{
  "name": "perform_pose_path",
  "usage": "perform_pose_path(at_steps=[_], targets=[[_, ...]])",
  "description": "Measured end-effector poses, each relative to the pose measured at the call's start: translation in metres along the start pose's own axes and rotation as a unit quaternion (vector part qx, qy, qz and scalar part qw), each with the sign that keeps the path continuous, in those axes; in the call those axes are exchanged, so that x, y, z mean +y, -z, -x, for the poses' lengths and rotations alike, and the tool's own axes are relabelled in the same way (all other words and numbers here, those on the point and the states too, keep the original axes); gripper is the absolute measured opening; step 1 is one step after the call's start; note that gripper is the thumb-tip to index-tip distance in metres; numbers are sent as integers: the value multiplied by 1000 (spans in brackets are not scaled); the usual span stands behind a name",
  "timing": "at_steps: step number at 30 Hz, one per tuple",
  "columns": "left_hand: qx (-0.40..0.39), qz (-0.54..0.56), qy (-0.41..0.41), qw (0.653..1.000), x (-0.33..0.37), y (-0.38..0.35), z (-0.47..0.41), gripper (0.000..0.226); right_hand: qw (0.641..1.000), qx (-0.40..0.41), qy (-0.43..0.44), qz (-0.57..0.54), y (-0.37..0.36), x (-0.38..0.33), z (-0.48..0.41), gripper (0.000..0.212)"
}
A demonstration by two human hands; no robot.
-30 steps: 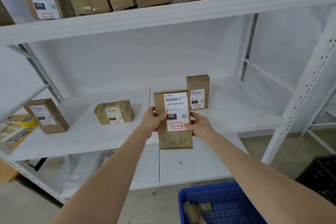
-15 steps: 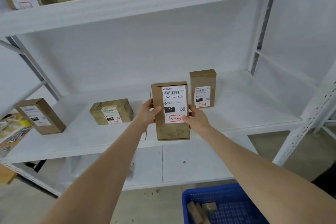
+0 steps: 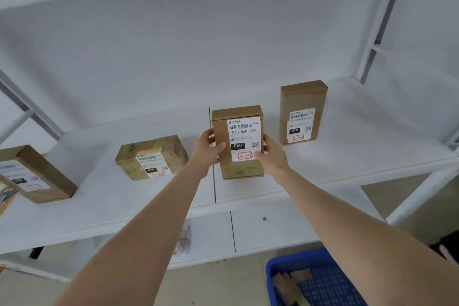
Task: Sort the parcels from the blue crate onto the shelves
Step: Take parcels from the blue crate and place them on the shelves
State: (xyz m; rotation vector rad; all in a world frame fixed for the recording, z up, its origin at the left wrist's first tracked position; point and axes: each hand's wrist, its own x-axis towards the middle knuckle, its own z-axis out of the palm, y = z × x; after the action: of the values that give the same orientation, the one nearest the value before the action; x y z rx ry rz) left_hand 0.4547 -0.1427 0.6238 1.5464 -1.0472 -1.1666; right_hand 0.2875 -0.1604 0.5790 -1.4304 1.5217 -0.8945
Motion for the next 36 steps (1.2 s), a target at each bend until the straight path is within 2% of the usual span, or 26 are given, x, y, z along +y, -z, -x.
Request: perform_pose_path(at_steps=[10,15,18,20,22,23,24,31,36], targets=[[-14,-65,17,998,-19,9,-19,55,999,14,-3,-43,-25,28,-12,55],[29,-133,-88,987,-18,4,-10,75,999,14,9,-46,-27,33,-13,55],[80,-257,-210,940,-12,5,-5,83,999,15,15,-41,-28,34,-11,55],[93,-356,-294,882,-8,8,-5,78,999,17,19,-35,-28,34,-9,55],[87,-443,-383,806,-4,8,-6,61,999,28,20,-26,-29,35,-7,53],[89,-472,-422,769,-5,7,-7,54,999,38,18,-21,-29,36,-7,50],[93,-489,-442,746,-5,6,-7,49,999,49,15,-17,-30,37,-6,46],[117,-546,-456,693,2,-2,-1,55,995,104,-6,5,-38,50,-2,22],[127,-579,-428,683,2,-5,4,61,989,121,-8,88,-47,57,0,20]])
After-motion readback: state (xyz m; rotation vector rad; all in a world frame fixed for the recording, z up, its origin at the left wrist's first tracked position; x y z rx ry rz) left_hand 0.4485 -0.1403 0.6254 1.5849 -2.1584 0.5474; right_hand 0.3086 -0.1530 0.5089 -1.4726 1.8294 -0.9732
